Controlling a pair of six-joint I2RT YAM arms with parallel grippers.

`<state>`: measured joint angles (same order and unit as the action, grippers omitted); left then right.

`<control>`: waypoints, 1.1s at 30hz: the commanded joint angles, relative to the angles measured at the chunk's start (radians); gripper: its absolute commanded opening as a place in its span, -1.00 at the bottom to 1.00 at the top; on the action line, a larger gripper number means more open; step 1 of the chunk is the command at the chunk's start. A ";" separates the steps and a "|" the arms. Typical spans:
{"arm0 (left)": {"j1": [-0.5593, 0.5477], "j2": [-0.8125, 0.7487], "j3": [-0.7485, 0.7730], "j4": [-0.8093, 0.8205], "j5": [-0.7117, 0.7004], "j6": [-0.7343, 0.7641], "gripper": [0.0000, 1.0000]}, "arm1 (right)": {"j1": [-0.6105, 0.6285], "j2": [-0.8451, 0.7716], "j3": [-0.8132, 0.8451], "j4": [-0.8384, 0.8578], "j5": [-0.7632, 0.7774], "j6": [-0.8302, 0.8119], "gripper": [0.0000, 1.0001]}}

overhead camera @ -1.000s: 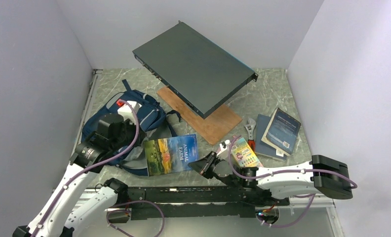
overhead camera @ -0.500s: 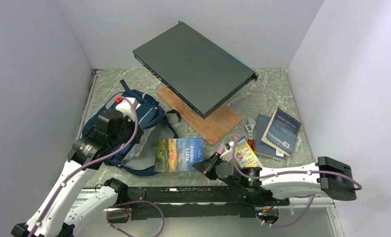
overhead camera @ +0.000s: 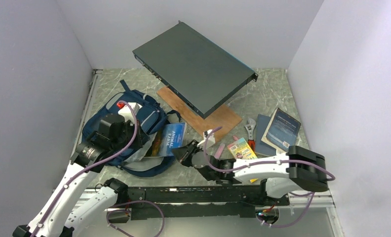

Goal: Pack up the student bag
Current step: Place the book in the student bag.

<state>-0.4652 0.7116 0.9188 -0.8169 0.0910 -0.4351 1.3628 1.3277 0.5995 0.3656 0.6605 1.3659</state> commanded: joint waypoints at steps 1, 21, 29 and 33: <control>-0.003 -0.038 0.001 0.085 0.050 -0.071 -1.00 | -0.002 0.125 0.063 0.243 -0.045 -0.108 -0.61; -0.003 -0.068 0.001 0.044 0.028 -0.065 -1.00 | -0.224 0.072 -0.062 0.122 -0.816 -0.512 0.59; -0.003 -0.106 -0.016 0.065 0.046 -0.087 -1.00 | -0.275 0.002 -0.114 0.215 -0.606 -0.352 0.40; -0.003 -0.101 -0.036 0.111 0.110 -0.105 -1.00 | -0.278 0.021 -0.067 0.172 -0.511 -0.304 0.28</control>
<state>-0.4652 0.6231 0.8822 -0.8295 0.1028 -0.4950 1.0882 1.3548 0.4881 0.5114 0.0227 0.9894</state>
